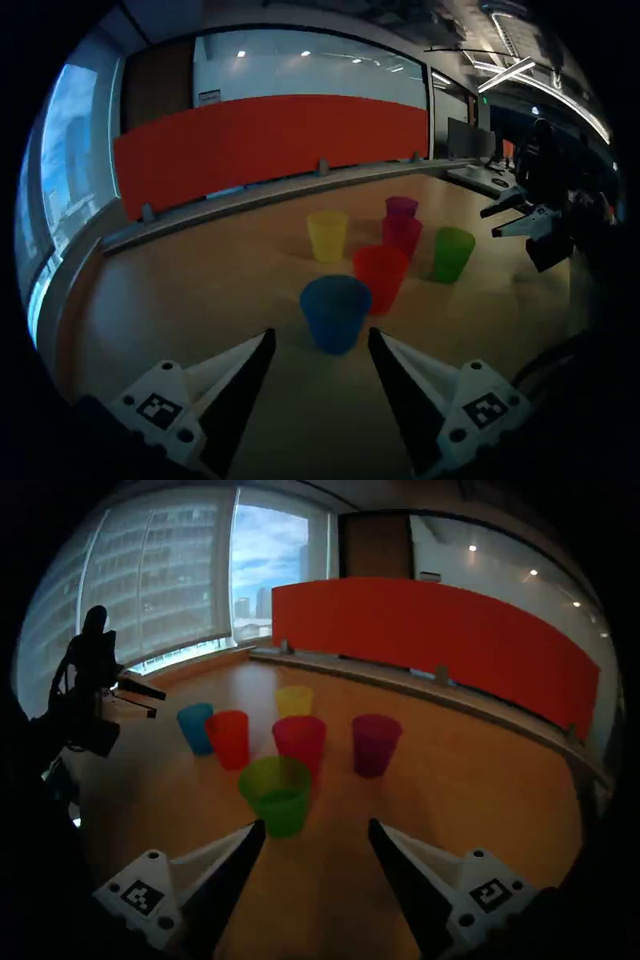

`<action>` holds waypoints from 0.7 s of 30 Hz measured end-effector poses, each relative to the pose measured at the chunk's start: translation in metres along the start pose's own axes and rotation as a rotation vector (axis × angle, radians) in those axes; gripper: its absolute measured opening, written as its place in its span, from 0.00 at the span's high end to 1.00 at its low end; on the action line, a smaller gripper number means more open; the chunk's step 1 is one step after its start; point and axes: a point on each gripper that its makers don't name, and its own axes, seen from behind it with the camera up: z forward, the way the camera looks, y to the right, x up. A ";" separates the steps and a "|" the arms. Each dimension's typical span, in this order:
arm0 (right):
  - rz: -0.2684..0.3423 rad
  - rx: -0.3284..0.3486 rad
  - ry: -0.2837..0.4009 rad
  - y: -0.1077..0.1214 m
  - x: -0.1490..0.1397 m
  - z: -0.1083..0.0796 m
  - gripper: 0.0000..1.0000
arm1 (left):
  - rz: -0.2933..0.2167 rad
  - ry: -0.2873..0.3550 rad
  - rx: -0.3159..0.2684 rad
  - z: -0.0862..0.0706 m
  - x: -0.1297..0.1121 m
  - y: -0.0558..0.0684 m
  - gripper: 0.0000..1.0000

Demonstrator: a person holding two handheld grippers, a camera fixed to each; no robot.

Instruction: Pour water

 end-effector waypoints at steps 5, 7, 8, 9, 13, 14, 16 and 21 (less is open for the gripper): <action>0.060 -0.086 0.087 0.018 0.014 -0.013 0.00 | -0.027 0.077 0.073 -0.012 0.012 -0.010 0.15; 0.080 -0.121 0.119 0.026 0.019 -0.018 0.00 | -0.038 0.106 0.100 -0.016 0.016 -0.014 0.15; 0.087 -0.138 0.134 0.029 0.022 -0.021 0.00 | -0.043 0.120 0.114 -0.018 0.018 -0.015 0.15; 0.094 -0.157 0.149 0.033 0.025 -0.023 0.00 | -0.048 0.135 0.128 -0.021 0.020 -0.017 0.15; 0.113 -0.240 0.210 0.047 0.035 -0.034 0.00 | -0.065 0.201 0.193 -0.031 0.027 -0.024 0.15; 0.118 -0.255 0.224 0.048 0.037 -0.037 0.00 | -0.068 0.217 0.209 -0.034 0.029 -0.025 0.15; 0.134 -0.284 0.258 0.051 0.042 -0.041 0.00 | -0.075 0.246 0.233 -0.040 0.033 -0.025 0.15; 0.172 -0.356 0.337 0.058 0.053 -0.053 0.00 | -0.100 0.308 0.267 -0.052 0.041 -0.026 0.15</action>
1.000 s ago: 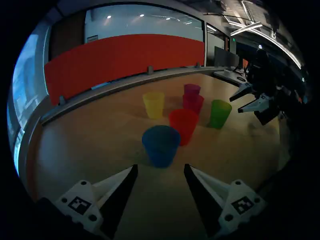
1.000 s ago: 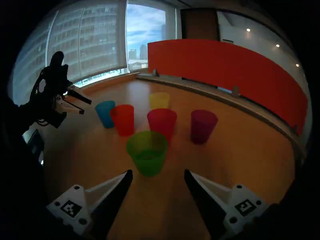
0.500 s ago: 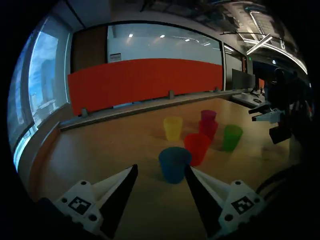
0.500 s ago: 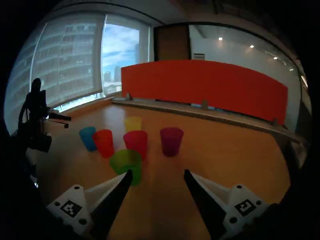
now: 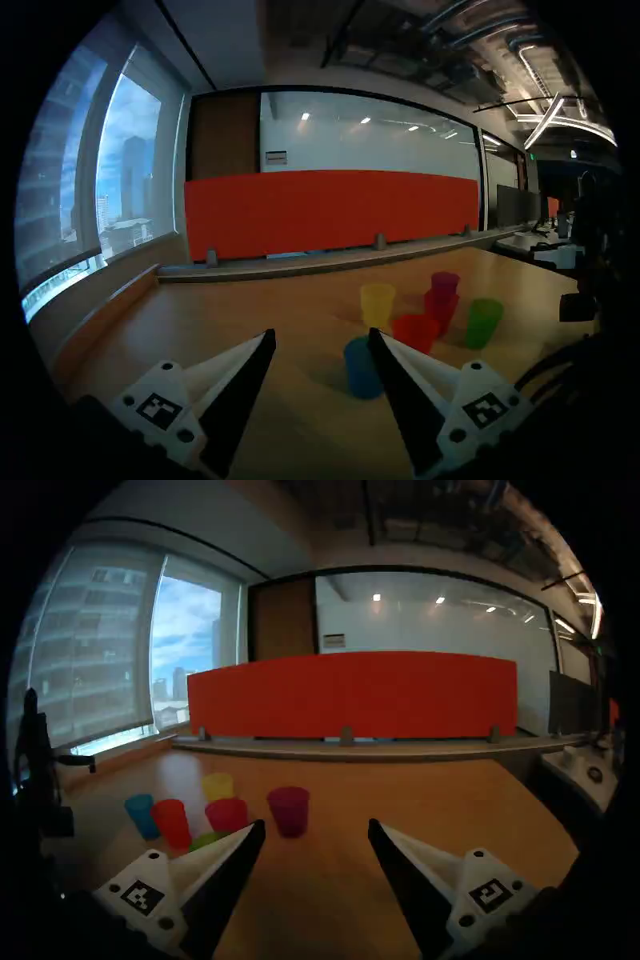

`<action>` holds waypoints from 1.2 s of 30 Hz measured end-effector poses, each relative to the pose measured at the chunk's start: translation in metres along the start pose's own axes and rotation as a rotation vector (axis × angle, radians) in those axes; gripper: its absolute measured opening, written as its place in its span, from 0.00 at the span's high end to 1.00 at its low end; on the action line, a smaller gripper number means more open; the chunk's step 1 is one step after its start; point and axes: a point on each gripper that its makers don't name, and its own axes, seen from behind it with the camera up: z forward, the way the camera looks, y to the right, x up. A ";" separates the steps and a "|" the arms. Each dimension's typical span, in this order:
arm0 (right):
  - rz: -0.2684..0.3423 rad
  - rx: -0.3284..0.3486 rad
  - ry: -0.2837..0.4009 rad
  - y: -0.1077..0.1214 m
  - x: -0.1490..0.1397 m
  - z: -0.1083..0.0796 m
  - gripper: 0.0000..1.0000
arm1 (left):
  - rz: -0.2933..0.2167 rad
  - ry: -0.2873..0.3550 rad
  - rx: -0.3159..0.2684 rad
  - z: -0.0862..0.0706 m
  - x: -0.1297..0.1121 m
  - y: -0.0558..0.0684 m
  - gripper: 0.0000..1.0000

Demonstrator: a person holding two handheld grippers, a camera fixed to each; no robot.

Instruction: Pour water

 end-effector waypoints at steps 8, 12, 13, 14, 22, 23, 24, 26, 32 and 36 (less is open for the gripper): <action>-0.005 -0.127 0.083 0.015 0.015 -0.014 0.00 | 0.005 0.068 0.123 -0.008 0.010 -0.025 0.15; -0.008 -0.182 0.117 0.018 0.022 -0.021 0.00 | 0.008 0.097 0.171 -0.008 0.014 -0.033 0.15; -0.010 -0.193 0.124 0.018 0.024 -0.022 0.00 | 0.007 0.104 0.177 -0.008 0.016 -0.034 0.15; -0.013 -0.203 0.130 0.018 0.025 -0.023 0.00 | 0.006 0.110 0.182 -0.008 0.017 -0.034 0.15; -0.022 -0.229 0.140 0.015 0.029 -0.021 0.00 | -0.021 0.154 0.205 -0.004 0.025 -0.035 0.15; -0.021 -0.230 0.140 0.015 0.030 -0.020 0.00 | -0.024 0.157 0.209 -0.003 0.025 -0.036 0.15; -0.019 -0.229 0.139 0.015 0.029 -0.020 0.00 | -0.026 0.161 0.215 -0.002 0.025 -0.037 0.15; -0.008 -0.223 0.132 0.014 0.028 -0.018 0.00 | -0.033 0.168 0.229 -0.001 0.026 -0.039 0.15; 0.037 -0.230 0.112 0.019 0.027 -0.018 0.00 | -0.061 0.191 0.245 0.005 0.022 -0.043 0.15; 0.052 -0.249 0.112 0.023 0.030 -0.020 0.00 | -0.064 0.184 0.254 0.010 0.013 -0.047 0.15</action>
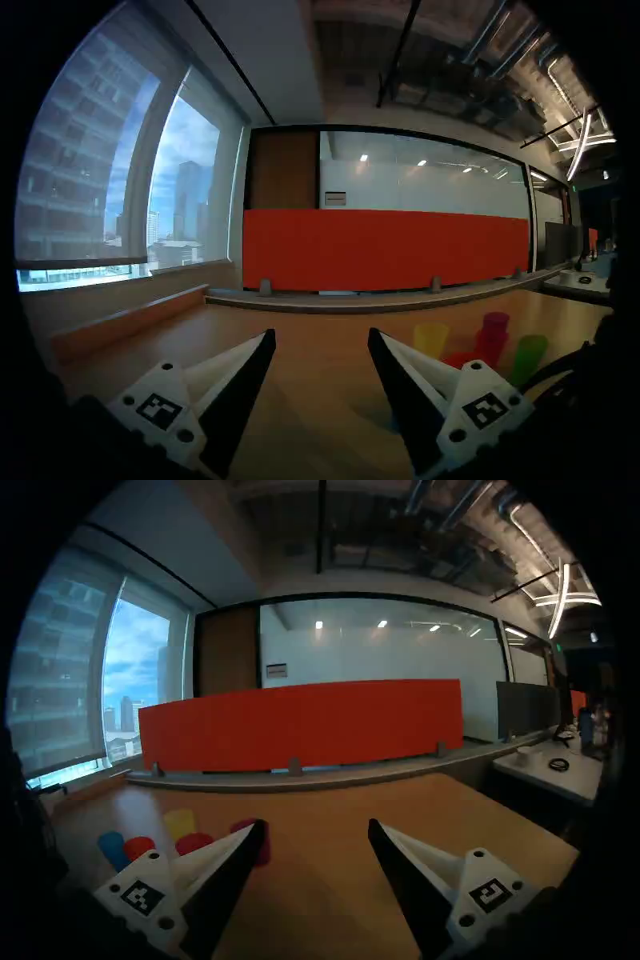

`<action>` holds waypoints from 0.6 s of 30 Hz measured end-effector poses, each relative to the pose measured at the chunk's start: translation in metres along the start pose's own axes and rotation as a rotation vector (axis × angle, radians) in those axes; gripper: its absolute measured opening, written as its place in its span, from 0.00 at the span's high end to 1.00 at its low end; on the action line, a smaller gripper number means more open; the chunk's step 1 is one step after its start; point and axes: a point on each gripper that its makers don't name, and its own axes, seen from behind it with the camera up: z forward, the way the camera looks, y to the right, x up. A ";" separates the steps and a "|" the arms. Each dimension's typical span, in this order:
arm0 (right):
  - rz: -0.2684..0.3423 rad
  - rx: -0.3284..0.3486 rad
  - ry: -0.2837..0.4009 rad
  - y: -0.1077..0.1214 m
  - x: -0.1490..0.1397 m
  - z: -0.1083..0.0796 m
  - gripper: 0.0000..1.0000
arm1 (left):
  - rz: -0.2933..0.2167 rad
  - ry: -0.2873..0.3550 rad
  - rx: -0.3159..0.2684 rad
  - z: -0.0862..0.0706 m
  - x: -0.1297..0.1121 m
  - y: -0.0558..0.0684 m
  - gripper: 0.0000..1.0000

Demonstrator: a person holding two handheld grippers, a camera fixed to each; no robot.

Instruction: Pour water

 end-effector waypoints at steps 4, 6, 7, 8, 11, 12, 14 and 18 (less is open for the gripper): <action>-0.001 -0.021 0.000 0.004 0.002 -0.001 0.00 | 0.012 -0.004 0.010 0.004 -0.008 -0.001 0.15; -0.004 -0.030 -0.002 0.006 0.002 -0.001 0.00 | 0.017 -0.002 0.011 0.006 -0.012 0.000 0.15; -0.005 -0.035 -0.003 0.007 0.003 -0.001 0.00 | 0.019 -0.003 0.010 0.007 -0.013 0.001 0.15; -0.006 -0.038 -0.004 0.007 0.003 0.000 0.00 | 0.020 -0.003 0.008 0.008 -0.015 0.003 0.15; -0.007 -0.046 -0.009 0.008 0.002 0.000 0.00 | 0.022 0.000 0.009 0.010 -0.017 0.004 0.15; -0.008 -0.047 -0.011 0.008 0.001 0.000 0.00 | 0.023 0.002 0.009 0.011 -0.018 0.005 0.15; -0.008 -0.049 -0.017 0.008 0.000 0.000 0.00 | 0.022 0.006 0.010 0.013 -0.019 0.005 0.15; -0.007 -0.053 -0.023 0.009 -0.002 0.002 0.00 | 0.021 0.007 0.005 0.016 -0.025 0.006 0.15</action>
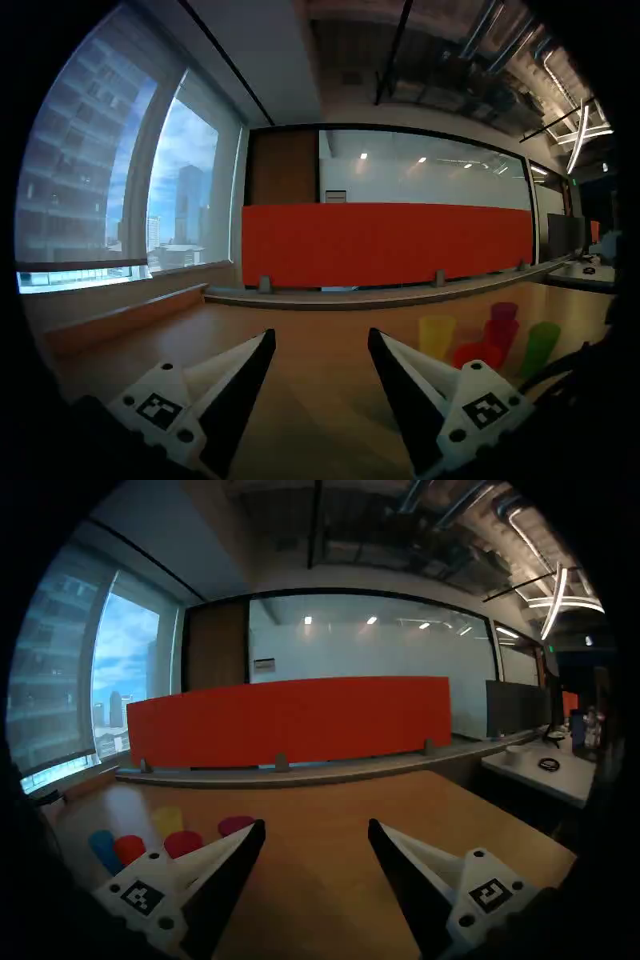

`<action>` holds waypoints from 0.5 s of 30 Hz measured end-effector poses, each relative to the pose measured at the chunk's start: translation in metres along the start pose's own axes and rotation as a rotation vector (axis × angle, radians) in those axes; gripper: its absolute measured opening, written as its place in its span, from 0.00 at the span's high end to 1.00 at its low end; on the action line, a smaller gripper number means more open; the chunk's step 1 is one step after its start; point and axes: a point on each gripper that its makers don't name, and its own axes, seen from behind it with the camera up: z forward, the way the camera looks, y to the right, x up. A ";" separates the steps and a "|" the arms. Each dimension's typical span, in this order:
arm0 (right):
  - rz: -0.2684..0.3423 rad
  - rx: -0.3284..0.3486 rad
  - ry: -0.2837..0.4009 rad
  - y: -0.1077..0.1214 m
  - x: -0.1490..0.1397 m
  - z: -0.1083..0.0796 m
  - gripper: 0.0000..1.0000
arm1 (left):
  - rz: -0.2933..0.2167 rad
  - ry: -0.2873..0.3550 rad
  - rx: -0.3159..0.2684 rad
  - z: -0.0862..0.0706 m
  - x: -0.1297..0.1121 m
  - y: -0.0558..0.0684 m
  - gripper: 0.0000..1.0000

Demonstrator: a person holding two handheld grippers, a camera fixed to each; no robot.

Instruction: Pour water

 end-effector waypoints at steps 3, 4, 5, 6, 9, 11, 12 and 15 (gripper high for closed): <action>0.006 -0.001 -0.001 -0.001 -0.002 0.001 0.00 | -0.001 -0.001 -0.004 0.002 -0.005 0.000 0.15; 0.009 0.000 -0.003 -0.001 -0.002 0.001 0.00 | -0.001 -0.001 -0.006 0.003 -0.006 0.000 0.15; 0.011 0.001 -0.004 -0.001 -0.003 0.001 0.00 | -0.001 -0.001 -0.008 0.003 -0.007 0.000 0.15; 0.013 0.002 -0.005 -0.001 -0.003 0.002 0.00 | -0.002 -0.001 -0.009 0.004 -0.008 0.000 0.15; 0.016 0.001 -0.006 0.000 -0.004 0.002 0.00 | -0.007 -0.001 -0.011 0.005 -0.010 -0.001 0.15; 0.015 0.000 -0.006 0.000 -0.004 0.002 0.00 | -0.011 -0.002 -0.014 0.006 -0.010 -0.001 0.15; 0.015 0.000 -0.006 -0.001 -0.004 0.002 0.00 | -0.012 -0.003 -0.015 0.006 -0.011 -0.002 0.15; 0.012 0.002 -0.006 -0.002 -0.004 0.001 0.00 | -0.013 -0.006 -0.017 0.007 -0.014 -0.001 0.15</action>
